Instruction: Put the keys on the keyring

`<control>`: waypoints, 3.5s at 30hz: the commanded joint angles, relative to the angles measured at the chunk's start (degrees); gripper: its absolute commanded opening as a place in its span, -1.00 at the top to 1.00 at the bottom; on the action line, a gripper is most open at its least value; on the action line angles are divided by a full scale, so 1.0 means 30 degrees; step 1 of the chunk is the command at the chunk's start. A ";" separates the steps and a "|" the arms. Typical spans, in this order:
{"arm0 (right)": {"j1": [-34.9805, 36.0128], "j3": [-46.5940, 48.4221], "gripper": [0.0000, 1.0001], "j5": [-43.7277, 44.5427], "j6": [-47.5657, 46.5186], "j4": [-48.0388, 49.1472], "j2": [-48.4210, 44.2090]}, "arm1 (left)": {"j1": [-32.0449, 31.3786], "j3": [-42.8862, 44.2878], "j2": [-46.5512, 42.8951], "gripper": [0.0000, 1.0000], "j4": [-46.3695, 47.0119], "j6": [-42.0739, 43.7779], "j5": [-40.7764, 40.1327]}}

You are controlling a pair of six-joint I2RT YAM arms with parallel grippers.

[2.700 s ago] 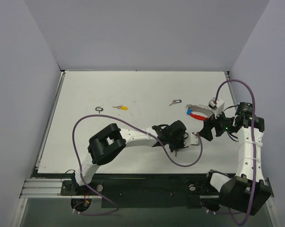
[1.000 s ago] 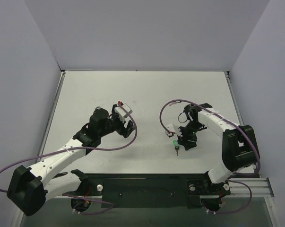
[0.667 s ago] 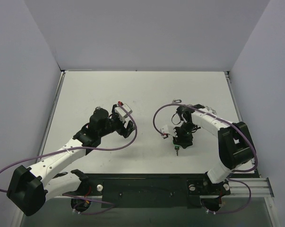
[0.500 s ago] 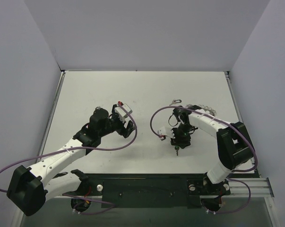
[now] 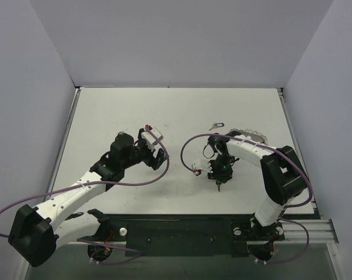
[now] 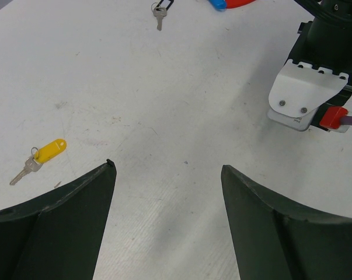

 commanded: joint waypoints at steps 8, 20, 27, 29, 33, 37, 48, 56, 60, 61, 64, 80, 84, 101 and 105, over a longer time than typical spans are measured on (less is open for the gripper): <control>0.0310 0.0601 0.73 0.0477 0.0392 -0.0920 0.0137 | -0.0052 0.0863 -0.0497 -0.66 0.0267 0.0248 0.0277; 0.0574 0.0659 0.92 0.0301 0.0246 -0.1213 0.0371 | -0.0052 0.0892 -0.0556 -0.66 0.0238 0.0277 0.0219; 0.0516 0.1272 1.00 0.0419 0.0246 -0.2089 -0.0271 | -0.0052 0.0775 -0.0555 -0.47 0.0704 0.0335 0.2231; 0.0369 0.1536 1.00 -0.0163 0.0304 -0.2645 -0.0886 | -0.0052 0.0628 -0.0497 -0.36 0.1172 0.0481 0.3753; -0.0245 0.1830 1.00 -0.2712 0.0041 -0.4079 -0.2731 | -0.0023 0.0278 -0.0439 -0.22 0.2633 0.0132 0.6480; -0.0890 0.1773 1.00 -0.5437 -0.0194 -0.5340 -0.4898 | -0.0285 -0.0630 -0.0147 -0.07 0.6230 -0.2440 0.8420; -0.1564 0.1919 1.00 -0.8427 -0.0663 -0.8156 -0.8650 | -0.6818 0.0656 0.3718 0.09 0.9786 -0.2096 0.4116; -0.2443 0.1743 1.00 -0.9776 -0.0985 -0.8390 -0.9384 | -0.8839 0.2355 0.7411 0.17 1.1078 -0.1891 0.3793; -0.2736 0.1509 1.00 -1.0099 -0.1277 -0.8390 -0.9618 | -0.9367 0.2941 0.8465 0.17 1.1136 -0.1891 0.3559; -0.2852 0.1480 1.00 -1.0215 -0.1307 -0.8362 -0.9677 | -0.9427 0.3000 0.8555 0.18 1.1136 -0.1920 0.3414; -0.3029 0.1392 1.00 -1.0333 -0.1424 -0.8361 -0.9736 | -0.9661 0.3263 0.9139 0.21 1.1136 -0.1920 0.3032; -0.3264 0.1362 1.00 -1.0890 -0.1600 -0.8508 -0.9824 | -1.0160 0.3939 1.0137 0.25 1.0110 -0.0631 0.1478; -0.3351 0.1362 1.00 -1.1095 -0.1629 -0.8537 -0.9824 | -1.0218 0.3939 1.0313 0.26 1.0432 -0.0806 0.1712; -0.4260 0.1245 1.00 -1.1945 -0.1805 -0.8479 -0.9970 | -1.0189 0.2708 0.9845 0.35 1.2454 -0.1276 0.1976; -0.4289 0.1187 1.00 -1.1916 -0.1805 -0.8450 -0.9912 | -1.0189 0.2767 0.9903 0.41 1.2366 -0.1276 0.1977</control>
